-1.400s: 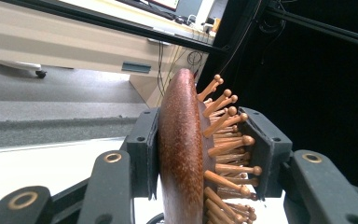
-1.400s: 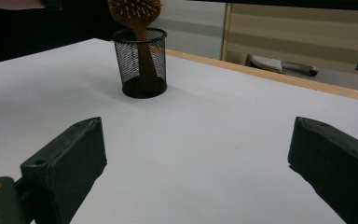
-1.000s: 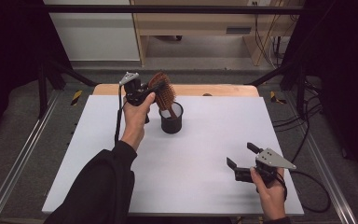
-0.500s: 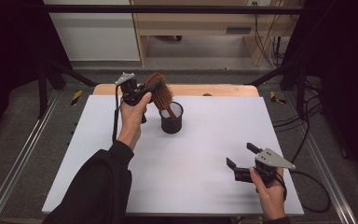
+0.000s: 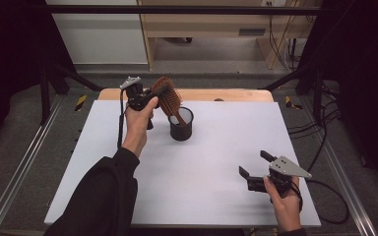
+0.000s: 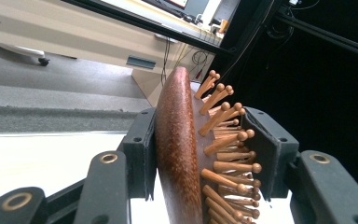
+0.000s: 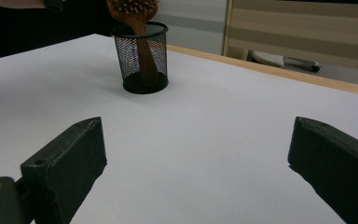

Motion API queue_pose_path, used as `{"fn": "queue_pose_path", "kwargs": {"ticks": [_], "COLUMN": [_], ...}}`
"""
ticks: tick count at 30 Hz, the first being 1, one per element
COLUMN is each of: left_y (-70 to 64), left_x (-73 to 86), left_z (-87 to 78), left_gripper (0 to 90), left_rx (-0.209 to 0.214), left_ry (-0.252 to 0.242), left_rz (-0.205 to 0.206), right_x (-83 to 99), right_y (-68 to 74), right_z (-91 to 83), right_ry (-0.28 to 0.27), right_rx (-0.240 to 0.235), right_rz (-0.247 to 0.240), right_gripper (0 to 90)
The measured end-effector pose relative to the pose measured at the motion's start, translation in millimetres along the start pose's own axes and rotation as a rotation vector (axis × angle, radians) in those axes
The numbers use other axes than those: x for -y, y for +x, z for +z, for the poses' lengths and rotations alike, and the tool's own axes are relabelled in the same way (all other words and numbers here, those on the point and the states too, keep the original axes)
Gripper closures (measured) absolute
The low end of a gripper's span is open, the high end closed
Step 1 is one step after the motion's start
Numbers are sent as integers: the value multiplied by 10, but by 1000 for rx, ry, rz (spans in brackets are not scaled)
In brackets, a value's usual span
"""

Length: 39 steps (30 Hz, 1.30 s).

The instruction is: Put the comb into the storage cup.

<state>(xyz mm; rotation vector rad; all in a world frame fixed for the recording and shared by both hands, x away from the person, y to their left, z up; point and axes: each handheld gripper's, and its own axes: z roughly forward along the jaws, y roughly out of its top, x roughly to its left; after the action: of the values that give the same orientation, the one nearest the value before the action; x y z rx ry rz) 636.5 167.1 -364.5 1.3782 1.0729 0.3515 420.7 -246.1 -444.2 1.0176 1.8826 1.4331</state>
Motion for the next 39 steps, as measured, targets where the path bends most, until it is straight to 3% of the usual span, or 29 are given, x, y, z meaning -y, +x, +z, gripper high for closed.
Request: {"fn": "queue_pose_path", "kwargs": {"ticks": [23, 39], "left_y": [98, 107], "left_x": [21, 23], "left_z": [-14, -19], "left_gripper": [472, 450], "left_rx": [-4, -6], "left_ry": [3, 7], "left_rz": [-34, -15], "right_x": [6, 8], "right_y": [-6, -5], "right_z": [3, 7], "right_ry": [4, 7], "right_rx": [-3, -4], "right_rz": [2, 1], "right_gripper": [44, 46]}}
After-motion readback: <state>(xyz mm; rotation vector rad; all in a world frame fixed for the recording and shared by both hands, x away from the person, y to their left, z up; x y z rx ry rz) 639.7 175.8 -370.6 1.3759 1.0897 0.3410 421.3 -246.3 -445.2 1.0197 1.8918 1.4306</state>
